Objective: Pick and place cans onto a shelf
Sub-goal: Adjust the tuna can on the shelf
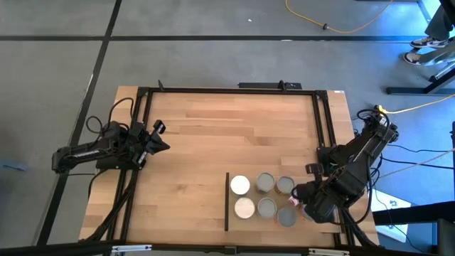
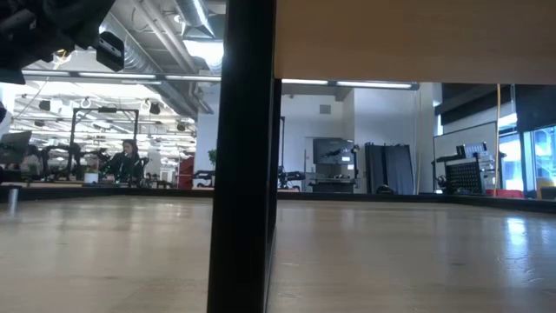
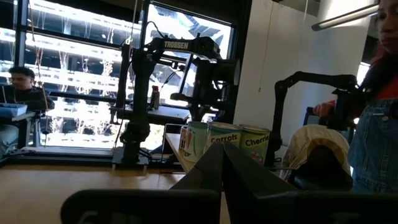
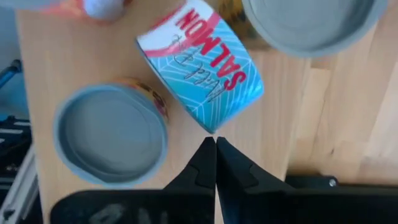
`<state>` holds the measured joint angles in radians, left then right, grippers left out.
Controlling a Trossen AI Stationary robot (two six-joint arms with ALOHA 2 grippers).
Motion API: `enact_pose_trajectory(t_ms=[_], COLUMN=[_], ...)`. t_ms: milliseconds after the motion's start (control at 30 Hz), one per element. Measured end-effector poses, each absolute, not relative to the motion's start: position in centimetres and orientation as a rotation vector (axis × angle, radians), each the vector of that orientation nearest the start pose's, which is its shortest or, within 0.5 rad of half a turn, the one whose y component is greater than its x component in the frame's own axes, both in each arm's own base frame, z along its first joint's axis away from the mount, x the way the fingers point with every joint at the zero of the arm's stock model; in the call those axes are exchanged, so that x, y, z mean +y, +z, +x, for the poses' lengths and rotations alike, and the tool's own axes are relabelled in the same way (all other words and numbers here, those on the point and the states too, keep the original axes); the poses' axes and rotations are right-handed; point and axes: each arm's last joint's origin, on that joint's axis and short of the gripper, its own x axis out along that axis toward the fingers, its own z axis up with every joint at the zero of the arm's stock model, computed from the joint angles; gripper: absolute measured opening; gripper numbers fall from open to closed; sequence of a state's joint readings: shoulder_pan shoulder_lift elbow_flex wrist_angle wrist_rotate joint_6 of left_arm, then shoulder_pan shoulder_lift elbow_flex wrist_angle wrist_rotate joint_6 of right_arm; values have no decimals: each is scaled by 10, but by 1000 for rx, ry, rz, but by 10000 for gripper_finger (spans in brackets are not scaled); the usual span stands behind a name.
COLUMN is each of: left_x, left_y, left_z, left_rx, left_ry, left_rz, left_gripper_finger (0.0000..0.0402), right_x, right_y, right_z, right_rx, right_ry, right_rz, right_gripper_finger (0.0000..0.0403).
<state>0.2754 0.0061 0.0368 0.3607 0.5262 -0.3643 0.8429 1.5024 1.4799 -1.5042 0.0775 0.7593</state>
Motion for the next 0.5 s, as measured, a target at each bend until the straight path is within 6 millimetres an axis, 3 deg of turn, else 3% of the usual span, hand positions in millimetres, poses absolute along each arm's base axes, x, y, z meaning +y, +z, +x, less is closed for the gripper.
enact_pose_trajectory(t_ms=[500], left_x=[9], left_y=[208], left_z=[86], left_rx=[-310], left_ry=[-309], left_rz=[-206], left_gripper_finger=[0], right_x=[174], right_y=[336], right_z=[157], right_rx=[1516], right_ry=[8], right_rz=[-3], right_gripper_finger=[9])
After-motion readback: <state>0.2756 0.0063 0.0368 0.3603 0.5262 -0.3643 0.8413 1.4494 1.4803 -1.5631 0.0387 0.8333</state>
